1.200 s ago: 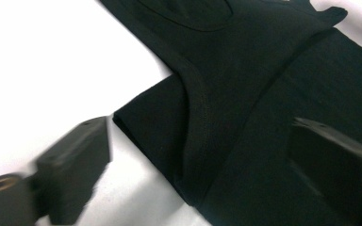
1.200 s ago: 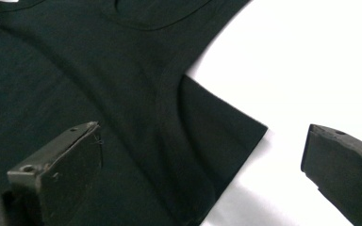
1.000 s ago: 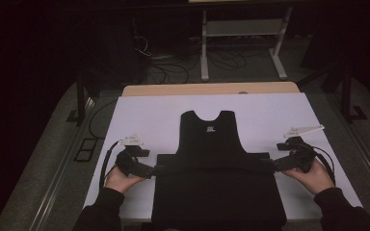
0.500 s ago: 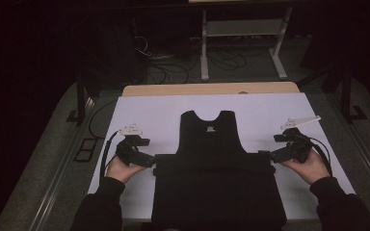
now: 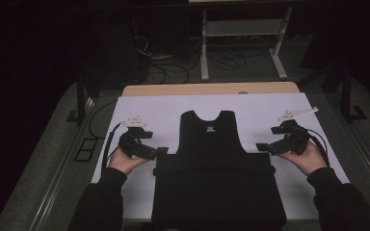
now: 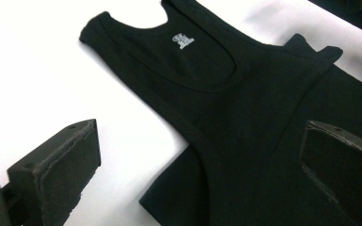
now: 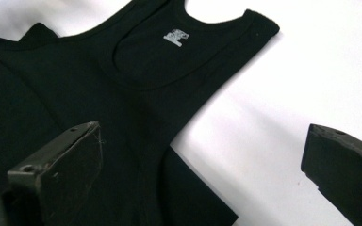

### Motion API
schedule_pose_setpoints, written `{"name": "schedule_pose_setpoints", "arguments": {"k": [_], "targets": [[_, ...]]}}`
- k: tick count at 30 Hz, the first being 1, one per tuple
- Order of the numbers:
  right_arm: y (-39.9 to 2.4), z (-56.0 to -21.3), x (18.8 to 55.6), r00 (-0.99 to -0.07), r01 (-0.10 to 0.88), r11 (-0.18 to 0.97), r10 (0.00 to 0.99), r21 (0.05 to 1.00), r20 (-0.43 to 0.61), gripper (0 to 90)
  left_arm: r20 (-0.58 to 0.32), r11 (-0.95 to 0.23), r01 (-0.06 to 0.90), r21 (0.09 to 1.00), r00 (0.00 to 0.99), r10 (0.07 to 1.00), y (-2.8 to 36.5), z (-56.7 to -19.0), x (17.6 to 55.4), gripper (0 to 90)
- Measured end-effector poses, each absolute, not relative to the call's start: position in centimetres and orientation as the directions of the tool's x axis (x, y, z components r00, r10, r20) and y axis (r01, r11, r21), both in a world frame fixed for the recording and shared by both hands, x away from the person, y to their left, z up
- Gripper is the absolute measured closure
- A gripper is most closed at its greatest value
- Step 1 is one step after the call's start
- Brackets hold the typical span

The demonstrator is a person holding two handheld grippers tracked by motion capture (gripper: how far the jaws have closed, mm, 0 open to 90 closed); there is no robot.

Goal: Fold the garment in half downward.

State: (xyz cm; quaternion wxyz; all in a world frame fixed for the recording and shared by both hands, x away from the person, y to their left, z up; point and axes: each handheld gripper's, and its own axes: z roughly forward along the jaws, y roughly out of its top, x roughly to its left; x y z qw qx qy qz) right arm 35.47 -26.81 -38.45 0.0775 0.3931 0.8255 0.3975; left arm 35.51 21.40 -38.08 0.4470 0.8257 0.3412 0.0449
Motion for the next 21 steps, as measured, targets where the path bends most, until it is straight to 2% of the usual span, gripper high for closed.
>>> {"name": "schedule_pose_setpoints", "arguments": {"k": [21], "targets": [[-26.3, -35.9, 38.5, -0.681, 0.576, 0.383, 0.714, 0.722, 0.163, 0.0, -0.215, -0.358, 0.499, 0.789, 0.771, 0.6, 20.9, -35.7, 38.7, 0.0]]}}
